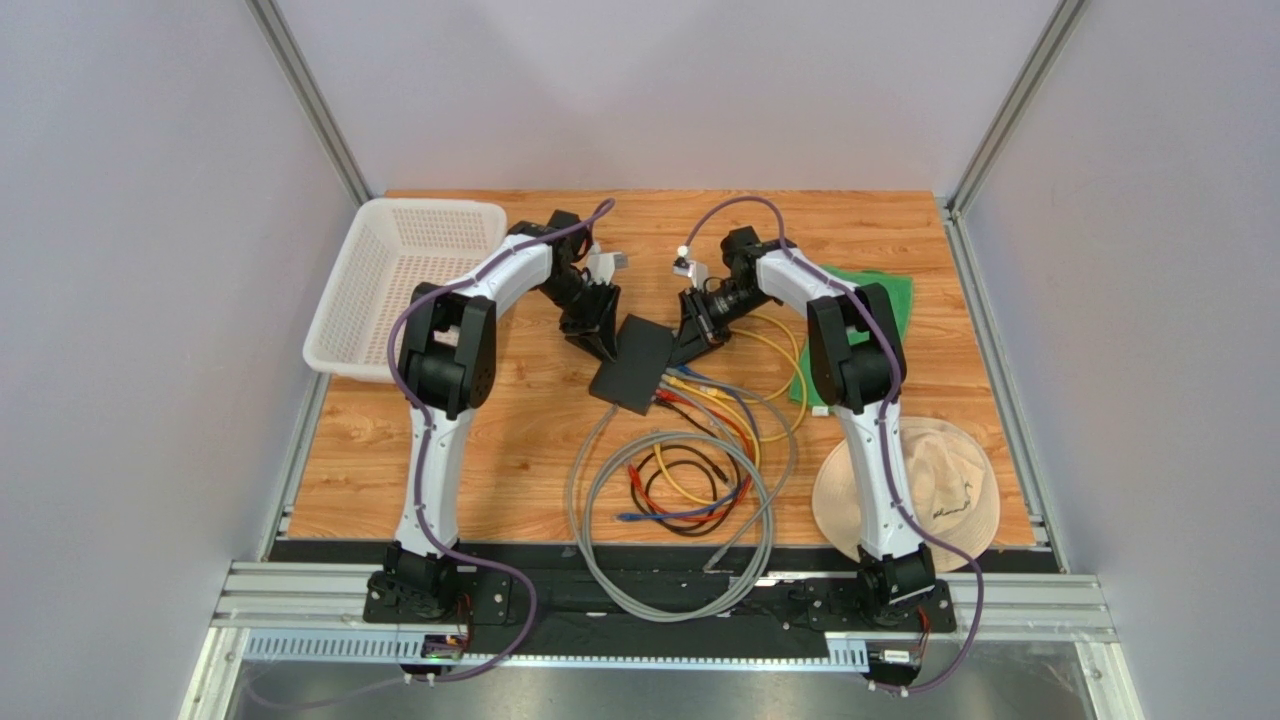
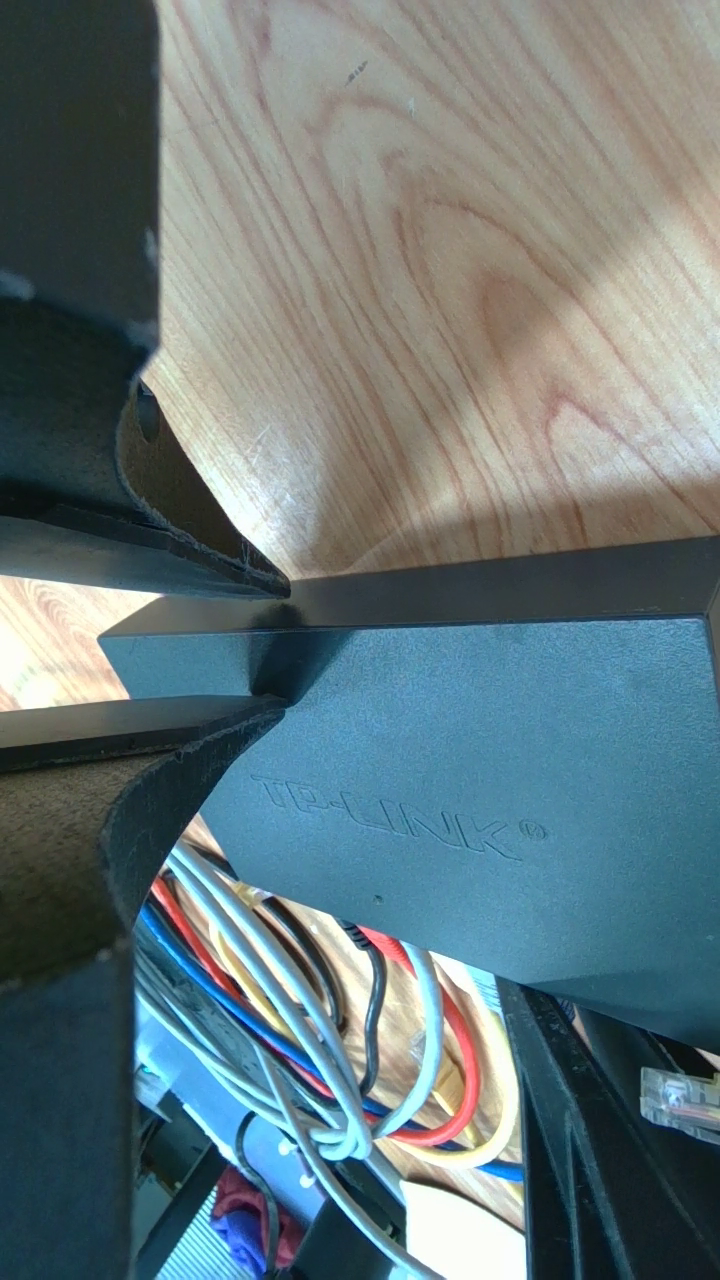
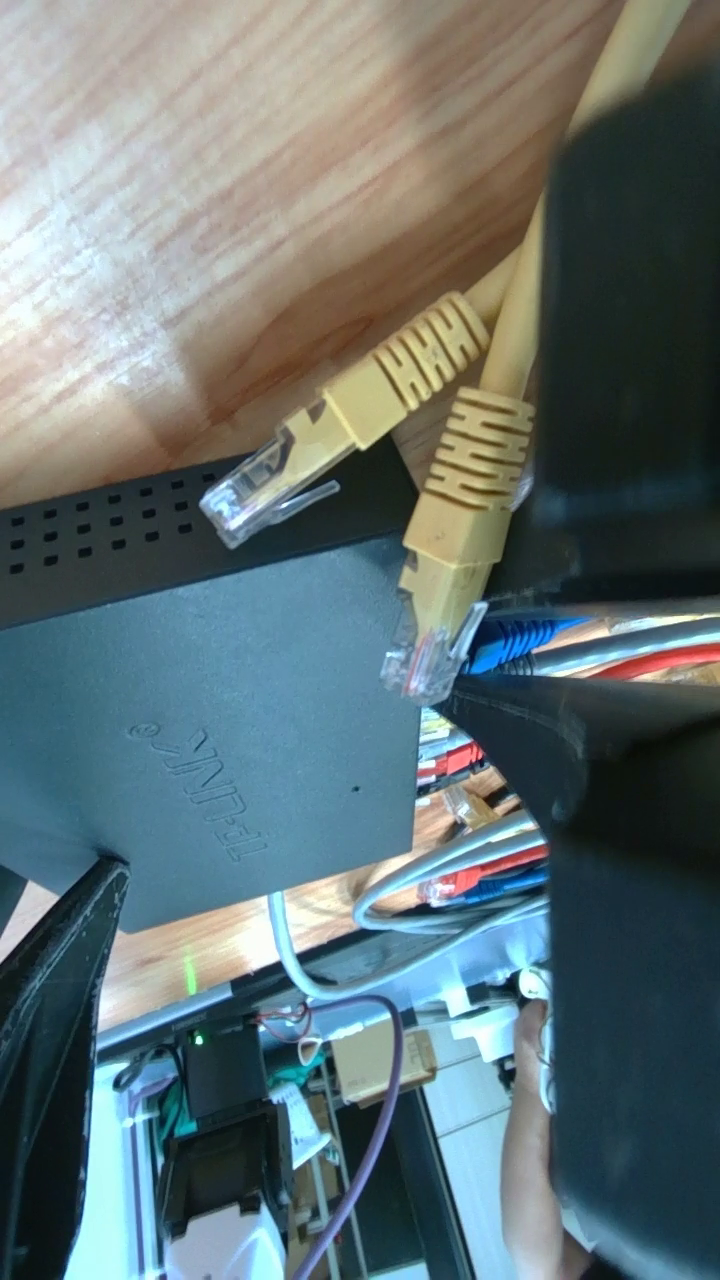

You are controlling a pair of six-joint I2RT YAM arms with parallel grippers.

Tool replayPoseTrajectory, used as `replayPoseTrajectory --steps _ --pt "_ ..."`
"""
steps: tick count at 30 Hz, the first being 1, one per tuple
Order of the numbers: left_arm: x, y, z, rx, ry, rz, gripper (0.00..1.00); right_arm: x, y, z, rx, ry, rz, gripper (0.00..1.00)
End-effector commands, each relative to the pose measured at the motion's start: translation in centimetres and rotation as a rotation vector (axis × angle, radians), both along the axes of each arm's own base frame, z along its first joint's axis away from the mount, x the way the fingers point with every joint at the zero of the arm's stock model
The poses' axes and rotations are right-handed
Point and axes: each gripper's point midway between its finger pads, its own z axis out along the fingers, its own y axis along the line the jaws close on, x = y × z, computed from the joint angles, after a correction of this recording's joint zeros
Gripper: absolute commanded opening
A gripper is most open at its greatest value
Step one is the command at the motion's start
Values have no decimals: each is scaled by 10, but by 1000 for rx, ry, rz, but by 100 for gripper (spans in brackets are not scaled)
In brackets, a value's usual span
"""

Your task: Pull the plug from the switch port

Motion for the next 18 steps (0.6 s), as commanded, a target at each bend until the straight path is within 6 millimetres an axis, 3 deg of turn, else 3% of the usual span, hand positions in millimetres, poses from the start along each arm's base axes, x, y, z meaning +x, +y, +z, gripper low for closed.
replayPoseTrajectory --steps 1,4,10,13,17,18 --pt "1 2 -26 70 -12 -36 38 11 -4 -38 -175 -92 -8 12" --pt "3 2 -25 71 -20 -37 38 9 -2 -39 -185 -102 2 13" --pt "8 3 -18 76 -43 -38 38 15 -10 -48 -267 -136 -25 1" --pt "16 2 7 40 -94 -28 37 15 -9 -47 -282 -150 -24 0" --pt "20 -19 93 -217 -288 -110 37 18 -10 -45 -305 -164 -27 0" --pt "22 -20 103 -229 -330 -116 37 20 -11 -46 -314 -169 -32 0"
